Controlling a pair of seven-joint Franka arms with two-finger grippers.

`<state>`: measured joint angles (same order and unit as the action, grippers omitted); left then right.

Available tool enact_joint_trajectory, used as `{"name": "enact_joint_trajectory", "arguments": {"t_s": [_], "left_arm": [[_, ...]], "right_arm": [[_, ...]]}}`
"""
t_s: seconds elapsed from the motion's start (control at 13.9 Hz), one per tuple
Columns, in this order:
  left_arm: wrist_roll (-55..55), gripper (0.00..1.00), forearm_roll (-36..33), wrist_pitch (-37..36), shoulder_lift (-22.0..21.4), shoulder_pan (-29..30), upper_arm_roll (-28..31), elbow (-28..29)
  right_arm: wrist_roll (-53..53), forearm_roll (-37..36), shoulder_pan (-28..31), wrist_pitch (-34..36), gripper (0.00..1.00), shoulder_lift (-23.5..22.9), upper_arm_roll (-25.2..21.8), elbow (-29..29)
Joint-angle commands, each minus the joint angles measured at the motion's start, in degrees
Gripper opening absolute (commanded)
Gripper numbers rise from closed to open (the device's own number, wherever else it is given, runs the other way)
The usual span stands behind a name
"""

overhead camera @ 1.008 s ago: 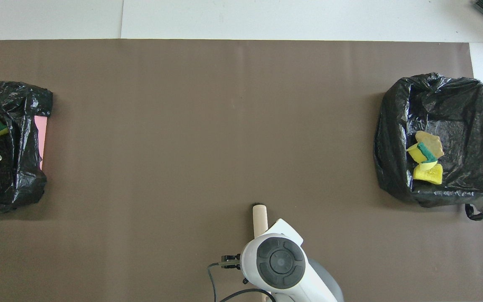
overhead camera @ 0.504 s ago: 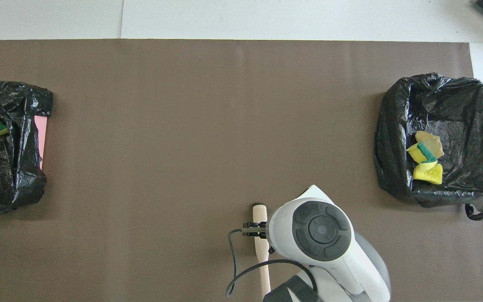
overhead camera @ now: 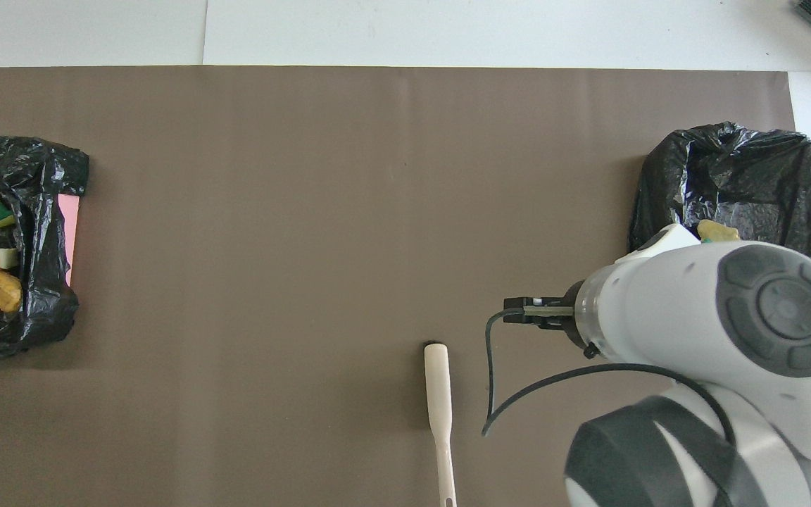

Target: Sweep and dump trash in bin

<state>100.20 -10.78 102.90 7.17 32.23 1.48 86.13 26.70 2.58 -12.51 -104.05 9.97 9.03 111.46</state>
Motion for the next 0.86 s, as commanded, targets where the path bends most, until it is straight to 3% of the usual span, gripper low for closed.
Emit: {"name": "enact_joint_trajectory", "arguments": {"t_s": [0.0, 0.29, 0.5, 0.79], "left_arm": [[-0.35, 0.0, 0.39, -3.67, 0.04, -0.67, 0.28, -3.25], [-9.01, 0.0, 10.41, -4.64, -1.63, -1.72, -0.15, -2.2], [-21.23, 0.0, 12.61, -4.47, -1.63, -8.04, -0.51, -0.71], [-42.93, 0.0, 17.0, -2.89, -1.81, -16.65, -0.6, 1.75]], "right_arm": [[-3.75, -1.26, 4.77, 1.92, 1.0, -0.74, 0.73, -4.22], [-5.78, -3.11, 8.02, 3.51, 1.0, -1.53, 0.64, -8.8], [-6.75, -3.11, 11.1, 4.29, 1.0, -1.44, 0.55, -11.35], [-10.95, -3.11, 16.02, 11.05, 1.0, -1.62, 0.38, -18.46]]}}
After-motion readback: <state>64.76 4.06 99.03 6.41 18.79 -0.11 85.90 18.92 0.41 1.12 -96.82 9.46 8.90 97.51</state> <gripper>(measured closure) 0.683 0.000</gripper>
